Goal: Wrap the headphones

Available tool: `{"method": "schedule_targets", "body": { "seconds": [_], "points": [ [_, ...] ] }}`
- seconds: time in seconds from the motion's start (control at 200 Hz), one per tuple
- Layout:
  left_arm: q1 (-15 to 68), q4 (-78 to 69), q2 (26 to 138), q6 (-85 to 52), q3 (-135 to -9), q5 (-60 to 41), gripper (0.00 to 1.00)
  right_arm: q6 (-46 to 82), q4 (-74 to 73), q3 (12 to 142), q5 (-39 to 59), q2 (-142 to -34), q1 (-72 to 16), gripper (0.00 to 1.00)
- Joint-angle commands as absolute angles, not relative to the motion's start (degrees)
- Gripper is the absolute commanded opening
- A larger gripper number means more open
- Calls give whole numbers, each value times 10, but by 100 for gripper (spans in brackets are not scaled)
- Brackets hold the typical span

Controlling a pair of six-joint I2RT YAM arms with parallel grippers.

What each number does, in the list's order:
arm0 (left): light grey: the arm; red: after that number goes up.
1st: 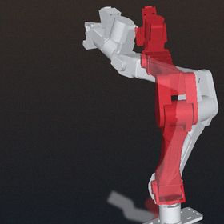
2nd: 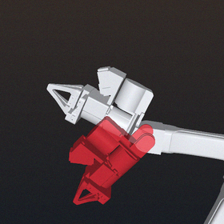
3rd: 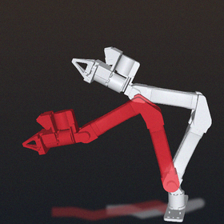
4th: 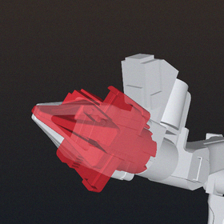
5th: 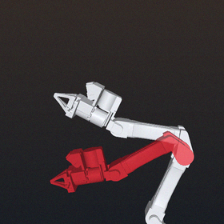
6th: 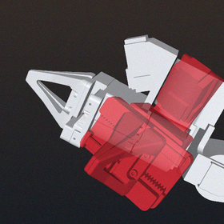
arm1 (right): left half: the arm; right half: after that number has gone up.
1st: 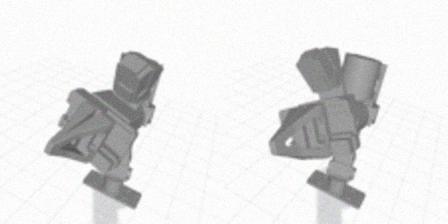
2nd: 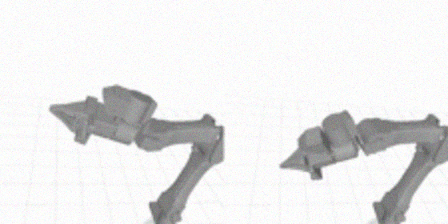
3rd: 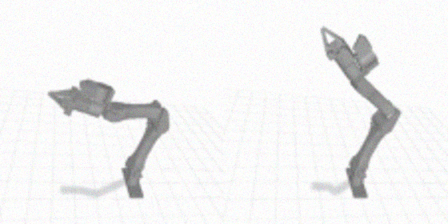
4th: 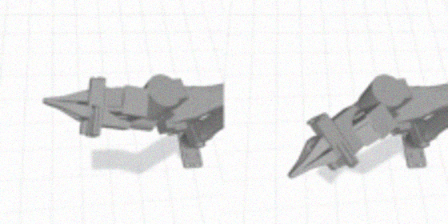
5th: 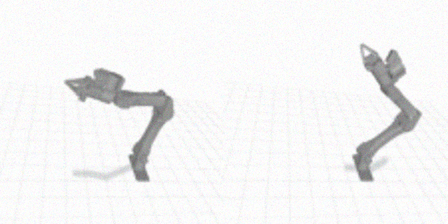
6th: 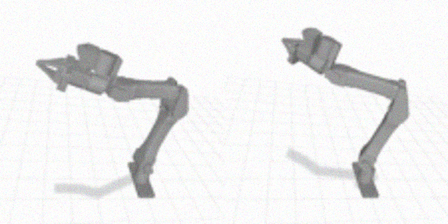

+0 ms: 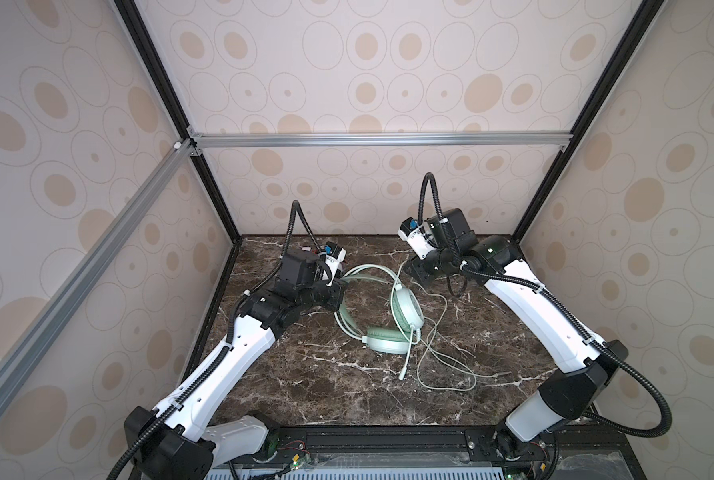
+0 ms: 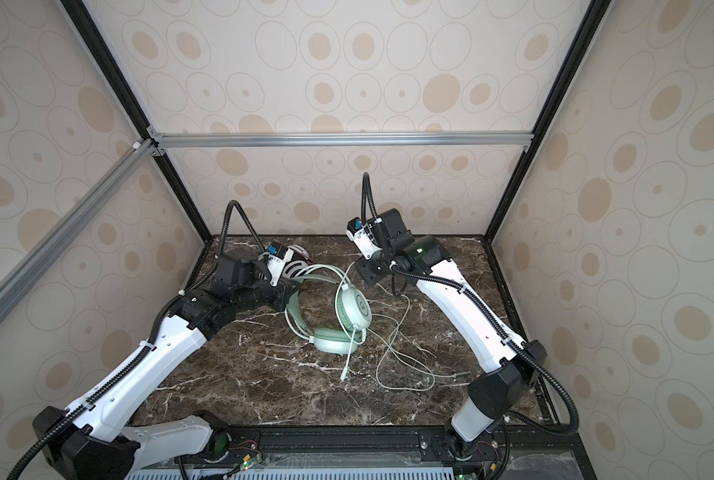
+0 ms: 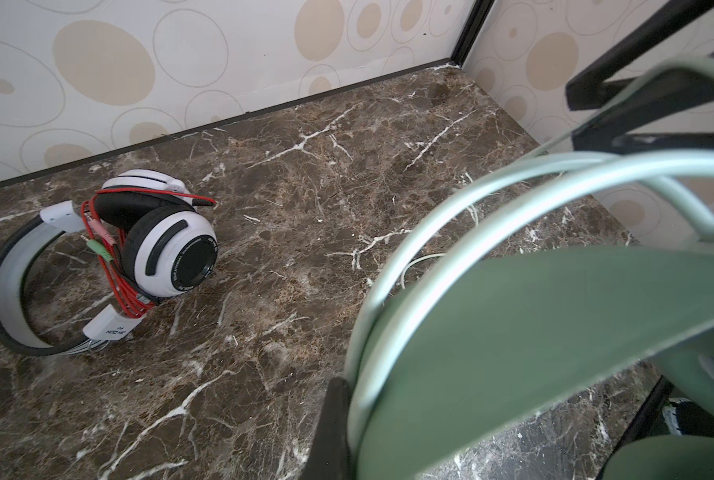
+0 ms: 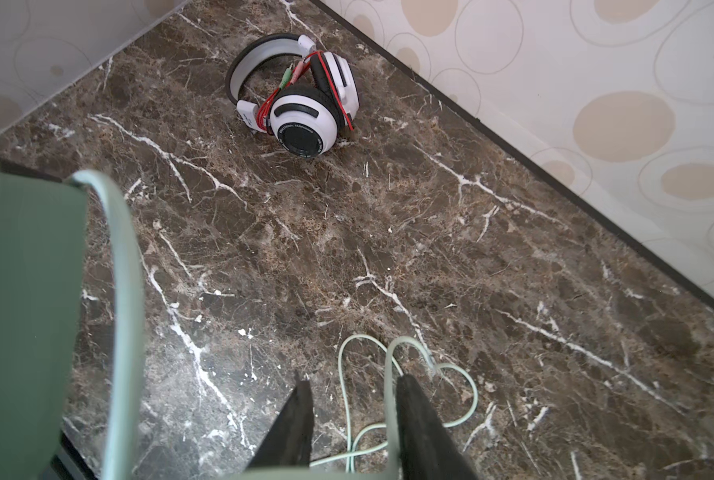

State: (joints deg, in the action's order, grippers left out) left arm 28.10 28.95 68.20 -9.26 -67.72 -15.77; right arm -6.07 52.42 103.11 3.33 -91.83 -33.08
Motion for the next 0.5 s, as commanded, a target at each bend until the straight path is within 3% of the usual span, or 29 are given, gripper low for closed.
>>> {"method": "schedule_targets", "body": {
  "seconds": [0.0,0.31,0.495],
  "points": [
    [286,260,667,-103,-697,-210,0,-42,512,1012,62,-911,-319,39],
    [285,259,662,-117,-732,-210,0,-23,440,936,125,-876,-286,44],
    [285,254,673,-130,-779,-234,0,-2,312,825,192,-822,-267,45]
  ]
}}
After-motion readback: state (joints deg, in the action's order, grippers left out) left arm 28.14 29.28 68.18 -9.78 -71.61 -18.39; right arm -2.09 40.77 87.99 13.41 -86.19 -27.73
